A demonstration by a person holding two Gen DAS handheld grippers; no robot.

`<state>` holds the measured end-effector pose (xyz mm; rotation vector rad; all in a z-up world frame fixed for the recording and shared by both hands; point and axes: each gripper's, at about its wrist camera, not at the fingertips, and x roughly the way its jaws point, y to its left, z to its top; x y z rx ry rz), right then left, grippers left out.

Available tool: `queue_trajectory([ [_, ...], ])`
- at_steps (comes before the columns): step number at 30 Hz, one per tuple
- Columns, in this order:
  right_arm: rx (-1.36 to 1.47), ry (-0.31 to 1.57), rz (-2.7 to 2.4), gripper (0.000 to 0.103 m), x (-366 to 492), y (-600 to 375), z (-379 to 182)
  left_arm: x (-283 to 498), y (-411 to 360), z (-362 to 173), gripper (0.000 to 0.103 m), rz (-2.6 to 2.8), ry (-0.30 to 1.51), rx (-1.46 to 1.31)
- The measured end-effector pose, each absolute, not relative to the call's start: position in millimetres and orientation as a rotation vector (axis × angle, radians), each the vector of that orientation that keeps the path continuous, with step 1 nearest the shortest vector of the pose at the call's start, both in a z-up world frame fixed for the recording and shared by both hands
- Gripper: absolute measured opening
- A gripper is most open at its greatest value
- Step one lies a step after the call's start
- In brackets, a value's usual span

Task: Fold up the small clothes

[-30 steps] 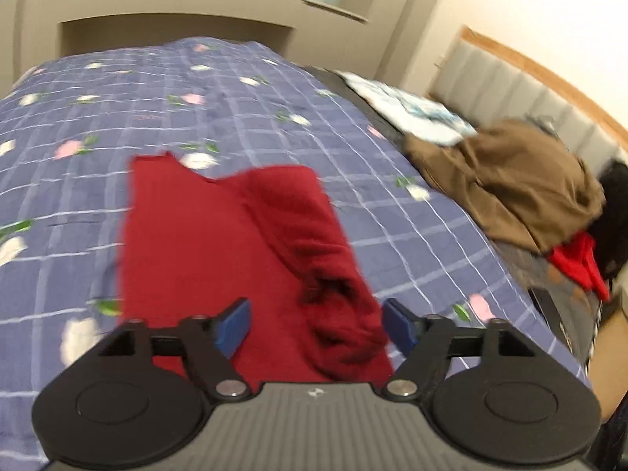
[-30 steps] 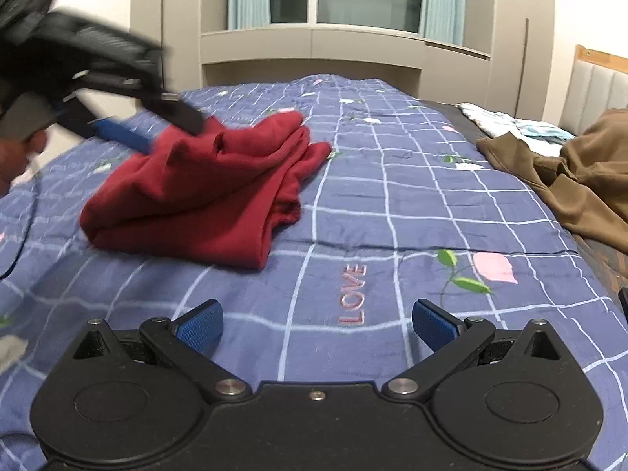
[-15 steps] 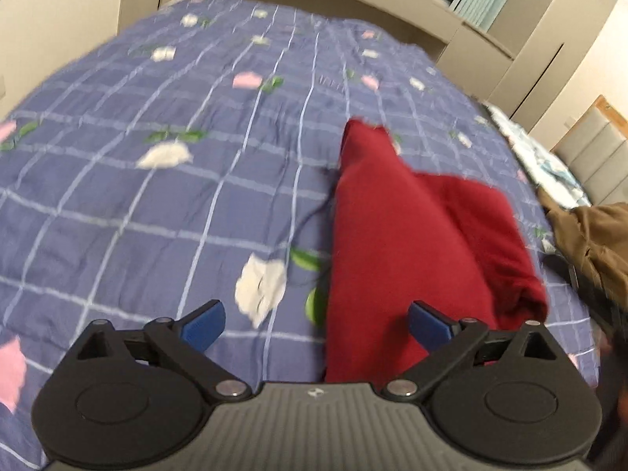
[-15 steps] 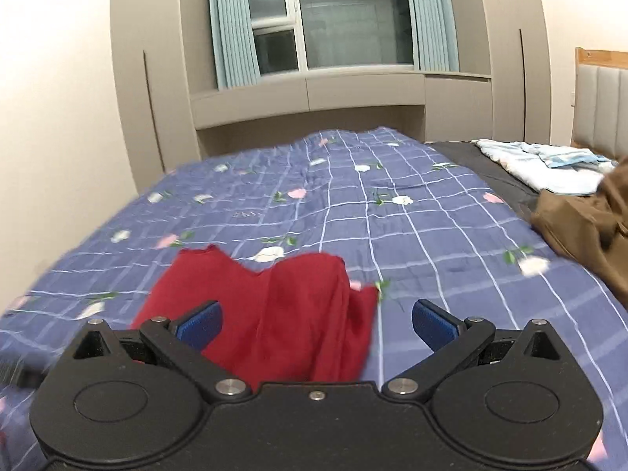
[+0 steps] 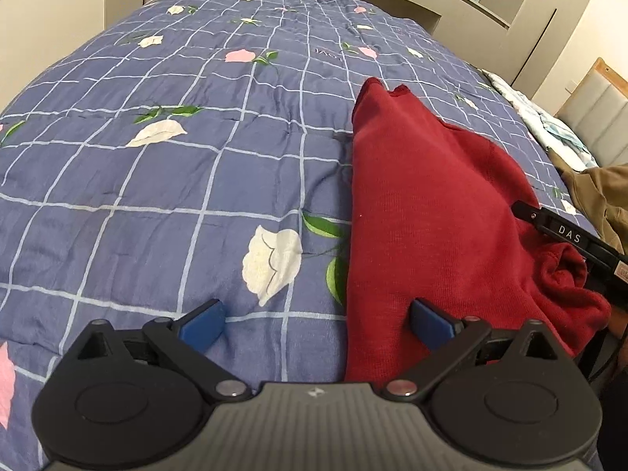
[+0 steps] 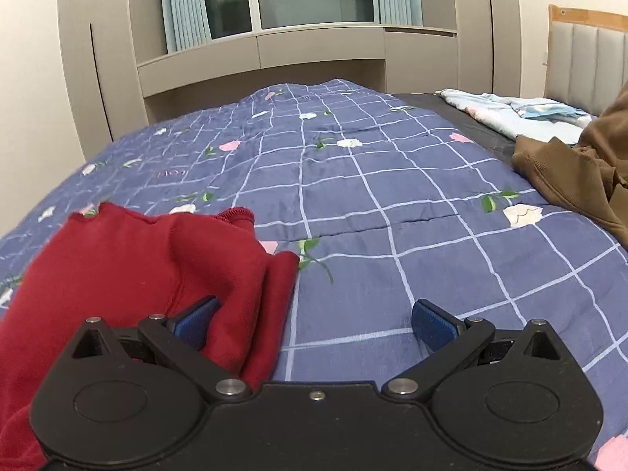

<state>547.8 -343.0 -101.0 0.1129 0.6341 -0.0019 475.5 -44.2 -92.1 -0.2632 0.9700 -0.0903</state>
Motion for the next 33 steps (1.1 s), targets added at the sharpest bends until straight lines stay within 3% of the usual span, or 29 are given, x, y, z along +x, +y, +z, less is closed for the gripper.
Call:
queue_trajectory([
  [9, -0.038, 0.535, 0.034, 0.103, 564.6, -314.9, -69.0, 541.3, -52.7, -43.1, 0.102, -0.019, 0.78, -0.181],
  [18, 0.091, 0.589, 0.008, 0.102, 589.9, -343.9, -112.4, 622.2, -65.4, -105.2, 0.097, 0.057, 0.913, -0.156],
  [25, 0.187, 0.608, 0.051, 0.103, 584.0, -356.5, -105.3, 608.7, -61.8, -102.4, 0.099, 0.06, 0.894, -0.181],
  [33, 0.094, 0.539, 0.184, 0.103, 497.1, -315.1, -51.2, 538.0, -57.1, -64.6, 0.102, -0.04, 0.828, -0.224],
])
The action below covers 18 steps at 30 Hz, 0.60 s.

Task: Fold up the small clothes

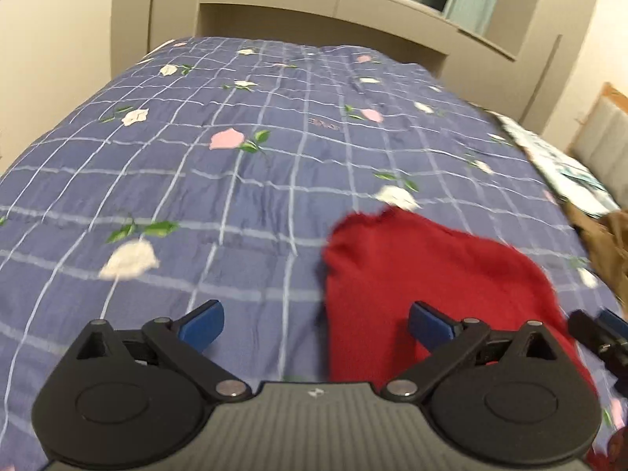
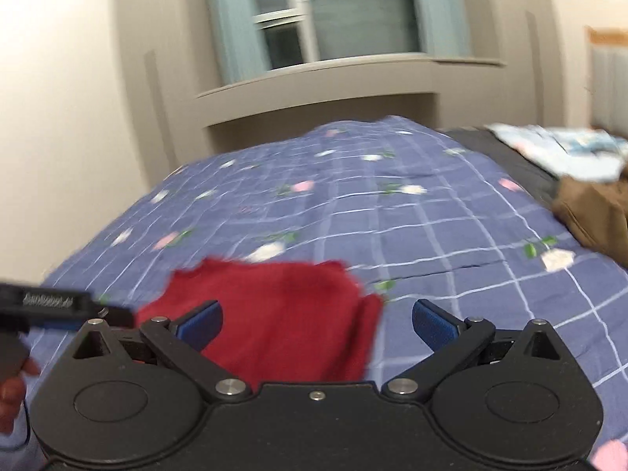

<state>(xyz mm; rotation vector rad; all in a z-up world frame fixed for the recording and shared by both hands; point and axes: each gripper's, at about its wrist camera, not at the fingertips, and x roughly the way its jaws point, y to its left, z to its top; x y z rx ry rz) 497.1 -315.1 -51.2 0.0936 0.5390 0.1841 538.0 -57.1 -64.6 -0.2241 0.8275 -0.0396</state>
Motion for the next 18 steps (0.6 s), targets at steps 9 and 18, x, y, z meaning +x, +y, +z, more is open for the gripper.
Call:
queue_trajectory([
  [9, -0.035, 0.604, 0.07, 0.103, 425.3, -327.8, -75.8, 469.9, -47.5, -86.6, 0.102, -0.058, 0.9, -0.228],
  [18, 0.029, 0.657, 0.003, 0.103, 408.3, -342.8, -95.5, 459.8, -47.9, -87.3, 0.103, -0.031, 0.913, -0.155],
])
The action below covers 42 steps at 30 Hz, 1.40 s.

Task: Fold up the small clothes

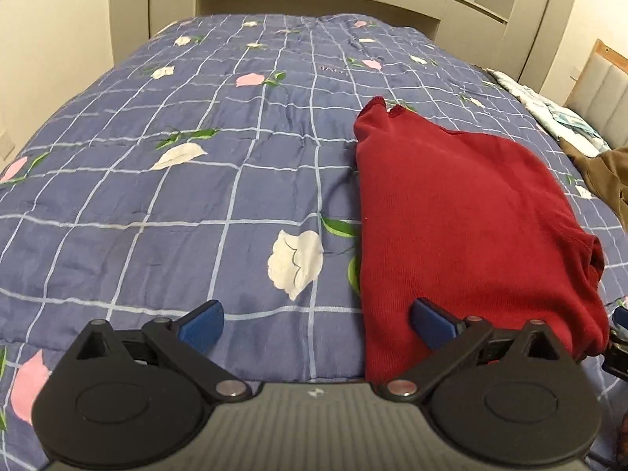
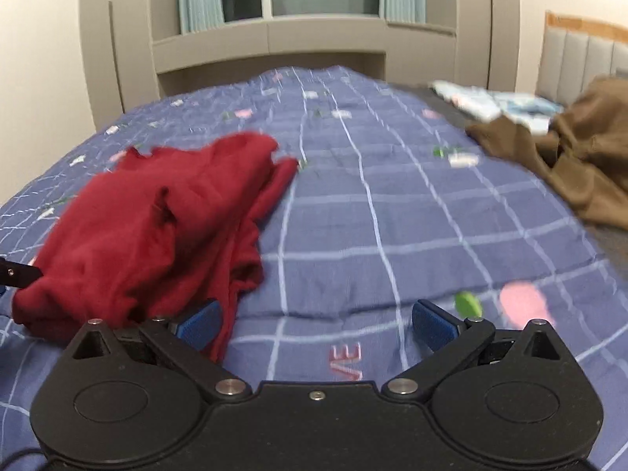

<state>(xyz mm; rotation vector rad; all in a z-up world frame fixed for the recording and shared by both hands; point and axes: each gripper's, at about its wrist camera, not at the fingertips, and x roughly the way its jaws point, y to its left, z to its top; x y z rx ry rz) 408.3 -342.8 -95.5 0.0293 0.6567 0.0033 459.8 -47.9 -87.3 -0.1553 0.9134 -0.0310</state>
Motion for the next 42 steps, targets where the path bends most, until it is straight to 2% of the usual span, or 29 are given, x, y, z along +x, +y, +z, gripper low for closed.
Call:
queue_trajectory([
  [6, 0.088, 0.556, 0.037, 0.103, 409.9, -339.0, -55.8, 453.9, -43.6, -69.1, 0.102, -0.07, 0.906, -0.251],
  [10, 0.118, 0.504, 0.115, 0.103, 427.9, -327.8, -36.7, 450.4, -53.8, -71.1, 0.102, -0.088, 0.913, -0.209],
  [19, 0.162, 0.672, 0.064, 0.102, 455.8, -327.4, -90.3, 450.4, -59.5, -85.5, 0.102, -0.073, 0.96, -0.168],
  [22, 0.255, 0.662, 0.083, 0.103, 451.5, -339.5, -102.5, 451.3, -60.4, -91.4, 0.103, -0.073, 0.978, -0.156],
  [42, 0.27, 0.625, 0.092, 0.103, 444.3, -342.2, -108.7, 444.6, -63.2, -96.5, 0.103, -0.073, 0.948, -0.109],
])
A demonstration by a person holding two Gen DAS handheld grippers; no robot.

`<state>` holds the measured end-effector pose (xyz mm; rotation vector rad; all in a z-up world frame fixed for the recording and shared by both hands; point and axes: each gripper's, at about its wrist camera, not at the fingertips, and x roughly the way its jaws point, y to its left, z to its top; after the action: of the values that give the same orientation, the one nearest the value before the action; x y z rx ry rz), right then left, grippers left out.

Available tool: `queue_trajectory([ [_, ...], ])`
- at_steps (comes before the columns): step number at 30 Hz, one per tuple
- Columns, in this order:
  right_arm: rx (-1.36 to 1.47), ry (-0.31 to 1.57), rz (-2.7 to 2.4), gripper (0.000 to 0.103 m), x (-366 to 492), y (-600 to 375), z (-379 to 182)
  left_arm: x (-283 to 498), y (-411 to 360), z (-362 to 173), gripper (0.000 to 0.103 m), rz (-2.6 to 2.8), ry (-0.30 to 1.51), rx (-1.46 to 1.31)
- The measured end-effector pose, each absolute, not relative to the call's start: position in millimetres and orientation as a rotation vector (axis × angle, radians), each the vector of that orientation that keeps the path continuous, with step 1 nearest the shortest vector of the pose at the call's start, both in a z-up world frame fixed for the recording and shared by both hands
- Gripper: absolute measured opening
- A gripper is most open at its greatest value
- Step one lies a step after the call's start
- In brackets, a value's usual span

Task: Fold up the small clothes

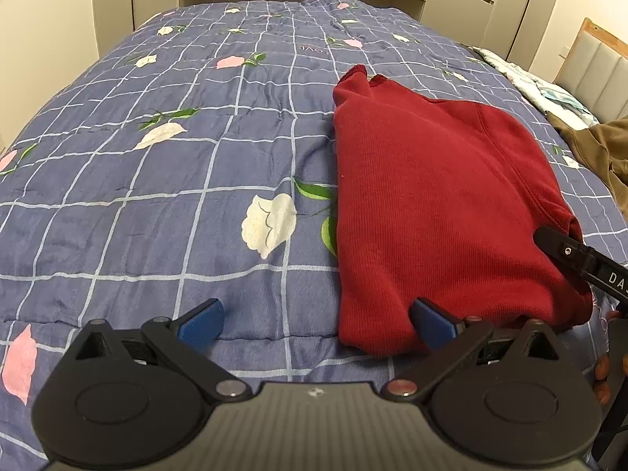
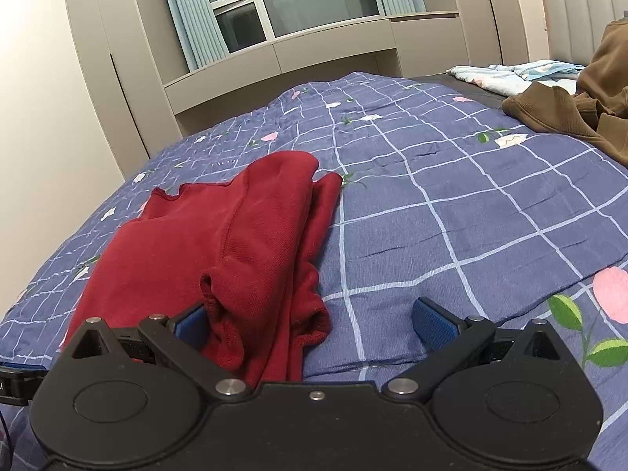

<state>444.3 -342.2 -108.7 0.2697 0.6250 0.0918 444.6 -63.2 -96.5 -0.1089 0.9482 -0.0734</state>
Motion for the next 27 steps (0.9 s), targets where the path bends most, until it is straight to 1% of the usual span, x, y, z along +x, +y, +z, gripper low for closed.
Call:
queue_trajectory([
  [14, 0.307, 0.61, 0.112, 0.103, 440.8, -347.8, -109.4, 445.5, -53.3, -97.9, 0.103, -0.125, 0.956, -0.137],
  [17, 0.33, 0.598, 0.145, 0.103, 437.5, -348.9, -107.3, 449.7, -47.6, -89.0, 0.103, -0.145, 0.97, -0.21],
  [20, 0.371, 0.56, 0.277, 0.103, 432.7, -347.8, -103.5, 454.3, -42.9, -79.3, 0.103, -0.235, 0.908, -0.292],
  [23, 0.371, 0.599, 0.27, 0.103, 442.4, -344.6, -105.1, 471.7, -49.4, -74.1, 0.103, -0.26, 0.886, -0.265],
  [27, 0.511, 0.61, 0.283, 0.103, 456.4, -357.4, -108.0, 501.8, -55.1, -81.0, 0.103, -0.259, 0.892, -0.249],
])
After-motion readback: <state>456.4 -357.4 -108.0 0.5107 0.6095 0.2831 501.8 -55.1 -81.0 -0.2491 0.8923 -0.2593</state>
